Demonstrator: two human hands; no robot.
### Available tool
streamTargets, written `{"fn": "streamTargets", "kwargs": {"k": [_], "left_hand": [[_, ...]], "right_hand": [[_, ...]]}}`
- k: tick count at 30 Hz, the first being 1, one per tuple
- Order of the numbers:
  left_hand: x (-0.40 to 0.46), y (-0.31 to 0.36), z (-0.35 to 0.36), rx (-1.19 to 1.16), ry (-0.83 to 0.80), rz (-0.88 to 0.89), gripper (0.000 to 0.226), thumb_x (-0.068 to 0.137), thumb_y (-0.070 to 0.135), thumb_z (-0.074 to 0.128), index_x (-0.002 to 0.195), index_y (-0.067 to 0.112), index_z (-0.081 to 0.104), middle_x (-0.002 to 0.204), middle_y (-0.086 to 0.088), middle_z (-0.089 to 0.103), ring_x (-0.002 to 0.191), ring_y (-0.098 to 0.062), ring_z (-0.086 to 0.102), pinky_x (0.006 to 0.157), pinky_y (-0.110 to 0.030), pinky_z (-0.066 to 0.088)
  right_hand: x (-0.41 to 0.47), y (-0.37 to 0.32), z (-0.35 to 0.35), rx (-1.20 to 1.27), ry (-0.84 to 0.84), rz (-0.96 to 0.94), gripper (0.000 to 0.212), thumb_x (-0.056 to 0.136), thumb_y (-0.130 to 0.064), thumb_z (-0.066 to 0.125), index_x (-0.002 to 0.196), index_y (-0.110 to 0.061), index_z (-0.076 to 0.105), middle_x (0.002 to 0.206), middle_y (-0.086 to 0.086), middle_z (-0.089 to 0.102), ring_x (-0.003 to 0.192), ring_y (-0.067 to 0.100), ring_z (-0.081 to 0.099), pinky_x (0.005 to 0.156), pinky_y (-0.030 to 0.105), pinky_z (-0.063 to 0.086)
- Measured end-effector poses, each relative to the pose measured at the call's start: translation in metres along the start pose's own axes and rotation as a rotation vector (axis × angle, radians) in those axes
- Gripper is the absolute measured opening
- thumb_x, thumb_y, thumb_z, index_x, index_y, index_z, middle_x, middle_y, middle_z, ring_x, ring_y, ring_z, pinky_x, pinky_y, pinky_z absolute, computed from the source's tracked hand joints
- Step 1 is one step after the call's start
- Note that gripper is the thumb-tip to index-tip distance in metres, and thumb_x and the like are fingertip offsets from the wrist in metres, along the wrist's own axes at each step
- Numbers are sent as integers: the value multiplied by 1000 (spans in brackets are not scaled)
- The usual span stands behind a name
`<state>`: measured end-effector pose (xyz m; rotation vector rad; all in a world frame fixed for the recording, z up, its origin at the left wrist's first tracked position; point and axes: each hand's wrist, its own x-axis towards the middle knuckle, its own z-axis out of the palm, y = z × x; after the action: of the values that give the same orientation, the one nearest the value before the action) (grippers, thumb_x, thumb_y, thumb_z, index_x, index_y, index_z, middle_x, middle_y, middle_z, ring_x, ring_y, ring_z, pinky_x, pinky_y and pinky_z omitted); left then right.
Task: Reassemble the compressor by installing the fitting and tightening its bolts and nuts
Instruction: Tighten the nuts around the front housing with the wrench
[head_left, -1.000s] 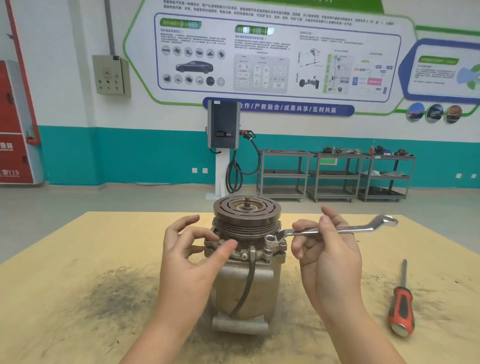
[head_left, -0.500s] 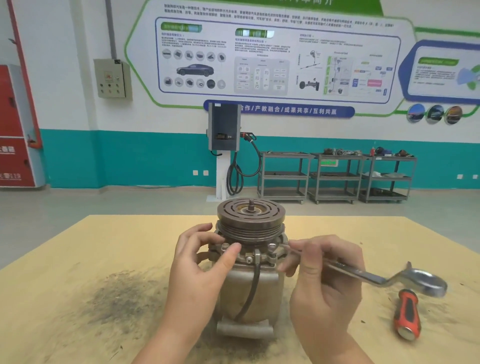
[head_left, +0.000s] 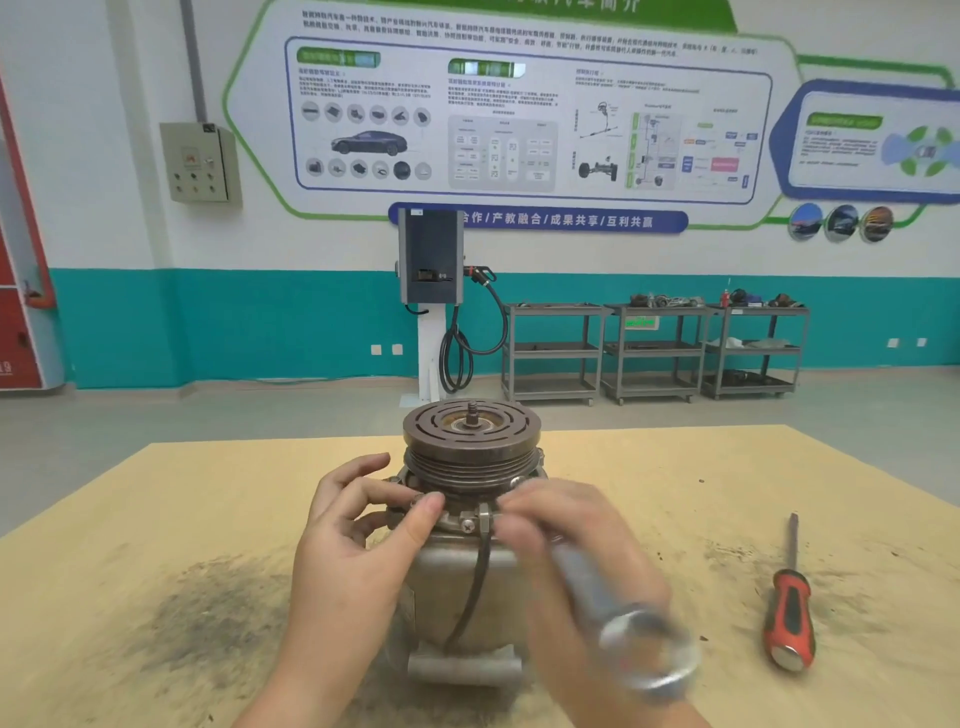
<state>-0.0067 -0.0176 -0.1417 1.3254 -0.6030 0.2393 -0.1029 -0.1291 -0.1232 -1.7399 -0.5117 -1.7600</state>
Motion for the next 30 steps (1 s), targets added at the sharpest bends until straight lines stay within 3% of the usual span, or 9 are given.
{"fn": "streamTargets", "kwargs": {"k": [3,6,9,15,17,19,22,26,30], "left_hand": [[-3,3,-1,37,-34,26,27,68,50,65,77,27,75,115,27,56,109,-4,61,87,-26,45],[-5,4,0,60,-59,34,25,72,49,60,82,32,76,116,28,55,111,4,57,85,-17,43],[-3,2,0,28,-18,20,26,66,51,70,81,31,73,114,28,55,105,-6,62,86,-25,46],[-3,2,-1,15,-21,27,29,70,49,68,79,22,74,116,24,56,108,-5,61,90,-28,46],[-4,2,-1,19,-33,33,26,74,47,64,82,26,76,116,25,56,108,-1,60,89,-25,44],[-5,2,0,21,-29,33,24,74,49,63,84,31,74,116,26,55,106,-1,60,88,-25,44],[-4,2,0,18,-11,33,29,66,54,68,83,31,72,115,28,54,104,1,60,85,-24,45],[-3,-1,0,26,7,42,26,65,49,74,78,27,69,113,25,53,96,-6,64,84,-28,48],[-1,-3,0,8,-17,33,8,74,37,72,74,30,72,112,24,55,100,-20,65,90,-47,52]], "right_hand": [[14,0,-6,208,215,265,11,100,-38,47,95,-33,56,78,-4,65,54,11,61,54,17,49],[16,9,-13,383,374,576,7,99,-24,45,101,-30,49,69,6,66,44,16,56,47,19,46],[16,20,-15,440,395,709,18,103,-6,36,105,-22,44,66,7,66,41,16,54,44,19,43],[17,40,-21,630,391,944,5,103,-11,40,102,-11,45,65,7,64,40,15,52,40,21,41],[11,38,-17,536,421,812,12,101,-23,41,101,-11,44,68,7,65,42,17,56,42,22,44],[4,32,-11,347,391,484,14,102,-30,40,104,-17,45,74,8,65,46,19,60,47,24,48],[-4,25,-8,214,175,91,18,104,-31,40,98,-20,53,86,5,63,58,15,64,57,23,51],[-10,15,-5,-25,-9,-52,26,102,-33,47,92,-12,58,85,7,66,81,10,64,72,16,52],[-15,10,5,-137,-108,-121,13,84,-16,74,92,-14,64,88,7,68,81,13,66,68,26,55]]}}
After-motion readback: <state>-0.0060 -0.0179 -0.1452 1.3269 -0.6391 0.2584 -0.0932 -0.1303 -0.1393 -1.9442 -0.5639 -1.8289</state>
